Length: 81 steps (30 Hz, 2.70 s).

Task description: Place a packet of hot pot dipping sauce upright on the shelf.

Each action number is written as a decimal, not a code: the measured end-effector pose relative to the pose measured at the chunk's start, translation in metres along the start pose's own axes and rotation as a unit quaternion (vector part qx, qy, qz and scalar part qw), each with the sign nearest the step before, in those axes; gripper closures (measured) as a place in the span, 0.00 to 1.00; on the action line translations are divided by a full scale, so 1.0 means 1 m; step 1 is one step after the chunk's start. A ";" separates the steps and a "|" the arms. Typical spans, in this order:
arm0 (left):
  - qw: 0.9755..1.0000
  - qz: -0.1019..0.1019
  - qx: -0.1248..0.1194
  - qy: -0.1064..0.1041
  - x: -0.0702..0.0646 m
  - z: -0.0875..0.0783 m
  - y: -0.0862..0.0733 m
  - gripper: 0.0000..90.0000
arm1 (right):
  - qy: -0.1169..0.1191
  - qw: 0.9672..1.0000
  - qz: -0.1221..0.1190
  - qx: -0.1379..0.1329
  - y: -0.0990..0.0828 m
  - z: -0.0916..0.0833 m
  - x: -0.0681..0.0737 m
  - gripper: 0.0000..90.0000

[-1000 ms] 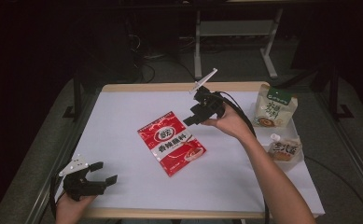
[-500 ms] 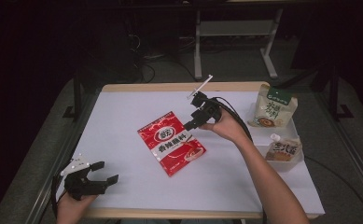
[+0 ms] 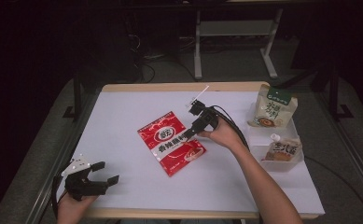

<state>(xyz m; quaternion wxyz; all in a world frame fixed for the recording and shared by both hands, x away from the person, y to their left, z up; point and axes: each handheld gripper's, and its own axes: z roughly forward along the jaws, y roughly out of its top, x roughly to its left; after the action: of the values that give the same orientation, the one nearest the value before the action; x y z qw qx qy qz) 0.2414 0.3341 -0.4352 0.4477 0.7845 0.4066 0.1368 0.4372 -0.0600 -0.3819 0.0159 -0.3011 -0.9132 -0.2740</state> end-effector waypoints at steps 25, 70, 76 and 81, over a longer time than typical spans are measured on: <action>1.000 0.004 -0.001 -0.003 -0.002 0.001 0.001 0.16 | 0.044 0.995 0.073 0.051 -0.030 0.023 -0.014 0.63; 1.000 0.011 -0.003 -0.003 -0.005 0.001 0.003 0.16 | 0.056 0.996 0.001 0.063 -0.027 0.020 0.018 0.67; 1.000 0.012 -0.002 -0.004 -0.004 0.002 0.003 0.16 | 0.037 0.998 -0.023 0.043 -0.013 0.017 0.014 0.63; 1.000 0.012 0.000 -0.004 -0.002 0.002 0.003 0.16 | 0.016 0.999 -0.040 0.011 0.001 0.011 0.001 0.59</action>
<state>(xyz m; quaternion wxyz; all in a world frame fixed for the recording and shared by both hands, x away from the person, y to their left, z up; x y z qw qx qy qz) 0.2420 0.3306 -0.4336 0.4475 0.7899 0.3956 0.1386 0.4383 -0.0528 -0.3901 0.0226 -0.2597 -0.9272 -0.2689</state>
